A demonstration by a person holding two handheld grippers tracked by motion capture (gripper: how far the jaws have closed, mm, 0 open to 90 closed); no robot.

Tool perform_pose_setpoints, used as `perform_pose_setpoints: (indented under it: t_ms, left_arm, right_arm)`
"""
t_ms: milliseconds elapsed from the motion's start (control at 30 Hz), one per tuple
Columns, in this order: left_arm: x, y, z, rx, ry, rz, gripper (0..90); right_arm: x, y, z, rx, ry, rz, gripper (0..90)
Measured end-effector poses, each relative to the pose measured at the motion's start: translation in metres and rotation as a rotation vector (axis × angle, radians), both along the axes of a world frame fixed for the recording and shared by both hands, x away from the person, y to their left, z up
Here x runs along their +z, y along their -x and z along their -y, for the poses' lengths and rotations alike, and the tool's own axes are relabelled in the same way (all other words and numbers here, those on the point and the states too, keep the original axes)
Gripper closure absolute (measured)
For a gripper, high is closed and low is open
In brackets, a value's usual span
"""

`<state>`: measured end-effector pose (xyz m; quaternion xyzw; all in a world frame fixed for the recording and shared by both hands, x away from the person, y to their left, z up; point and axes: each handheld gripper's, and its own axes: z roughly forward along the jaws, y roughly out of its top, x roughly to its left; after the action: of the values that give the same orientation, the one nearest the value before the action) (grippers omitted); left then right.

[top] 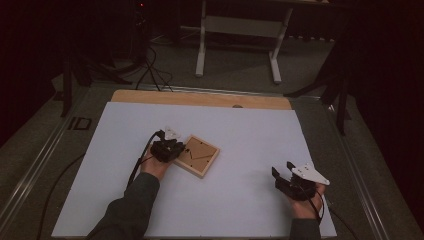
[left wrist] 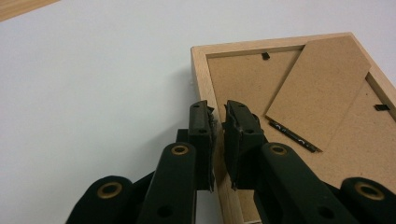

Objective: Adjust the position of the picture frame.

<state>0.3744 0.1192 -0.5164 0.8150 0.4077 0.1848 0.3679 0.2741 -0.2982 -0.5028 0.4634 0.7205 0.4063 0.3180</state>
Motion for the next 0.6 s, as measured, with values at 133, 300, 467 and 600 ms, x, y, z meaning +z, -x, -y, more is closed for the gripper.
perform_pose_setpoints:
  t_ms: [133,300,467,600]
  left_arm:
    - [0.0,0.001,0.004,-0.022,-0.005,0.008,81.7]
    - [0.0,0.006,0.013,-0.066,-0.017,0.021,81.6]
    - [-0.001,0.01,0.02,-0.1,-0.021,0.031,81.7]
    - [-0.001,0.013,0.024,-0.127,-0.025,0.039,81.6]
  right_arm:
    - [0.0,0.003,0.003,-0.011,-0.002,0.006,38.8]
    - [0.001,0.004,0.005,-0.02,-0.01,0.01,38.7]
    - [0.002,0.005,0.006,-0.021,-0.012,0.015,38.7]
    - [0.002,0.006,0.005,-0.025,-0.016,0.014,38.6]
